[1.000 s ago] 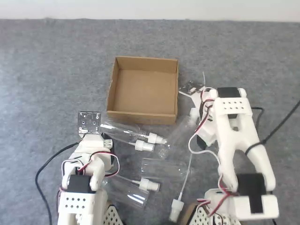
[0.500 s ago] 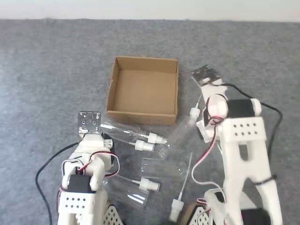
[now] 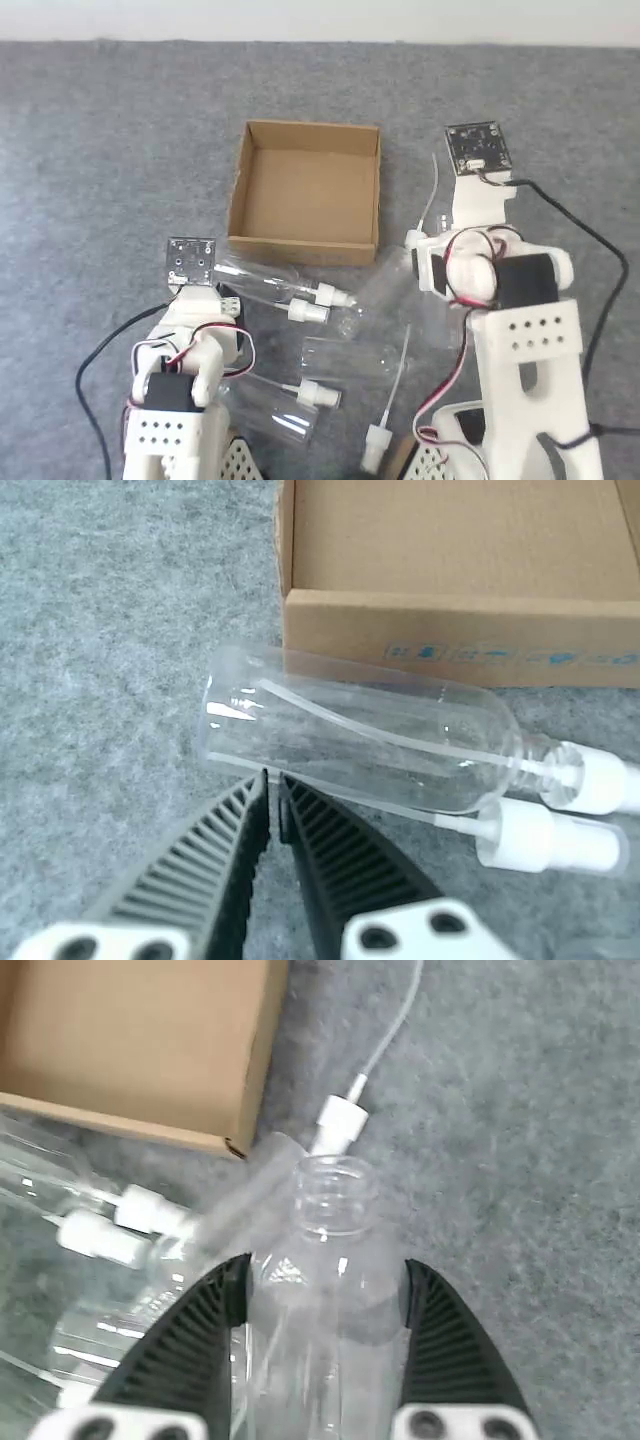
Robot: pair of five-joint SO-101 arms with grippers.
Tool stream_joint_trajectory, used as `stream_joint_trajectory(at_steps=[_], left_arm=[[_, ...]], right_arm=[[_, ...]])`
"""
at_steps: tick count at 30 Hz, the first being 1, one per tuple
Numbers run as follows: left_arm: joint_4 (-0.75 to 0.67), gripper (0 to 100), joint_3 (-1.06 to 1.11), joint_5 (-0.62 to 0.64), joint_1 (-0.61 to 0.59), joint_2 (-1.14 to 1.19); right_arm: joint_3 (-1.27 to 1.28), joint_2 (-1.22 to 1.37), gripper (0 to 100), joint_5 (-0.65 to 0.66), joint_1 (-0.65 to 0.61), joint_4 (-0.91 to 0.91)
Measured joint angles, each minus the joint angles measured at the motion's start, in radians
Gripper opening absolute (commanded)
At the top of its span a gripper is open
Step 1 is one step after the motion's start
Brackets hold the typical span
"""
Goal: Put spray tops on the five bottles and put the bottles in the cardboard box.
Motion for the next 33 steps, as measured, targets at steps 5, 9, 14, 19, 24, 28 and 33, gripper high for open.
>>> stream_joint_trajectory(at_steps=[5, 9, 14, 19, 24, 28, 33], left_arm=[[0.000, 1, 0.000, 0.000, 0.000, 0.000], [0.000, 1, 0.000, 0.000, 0.000, 0.000], [0.000, 1, 0.000, 0.000, 0.000, 0.000], [0.000, 1, 0.000, 0.000, 0.000, 0.000], [0.000, 1, 0.000, 0.000, 0.000, 0.000], [0.000, 1, 0.000, 0.000, 0.000, 0.000], [0.000, 1, 0.000, 0.000, 0.000, 0.000]], right_arm=[[0.000, -0.040, 6.9, -0.058, -0.032, 0.000], [0.003, -0.083, 6.9, -0.078, -0.032, -0.009], [0.126, -0.187, 6.9, -0.078, -0.032, -0.074], [0.250, -0.356, 6.9, -0.078, -0.032, -0.126], [0.342, -0.526, 6.9, -0.078, -0.035, -0.161], [0.417, -0.603, 6.9, -0.078, -0.035, -0.193], [0.468, -0.660, 6.9, -0.078, -0.035, -0.209]])
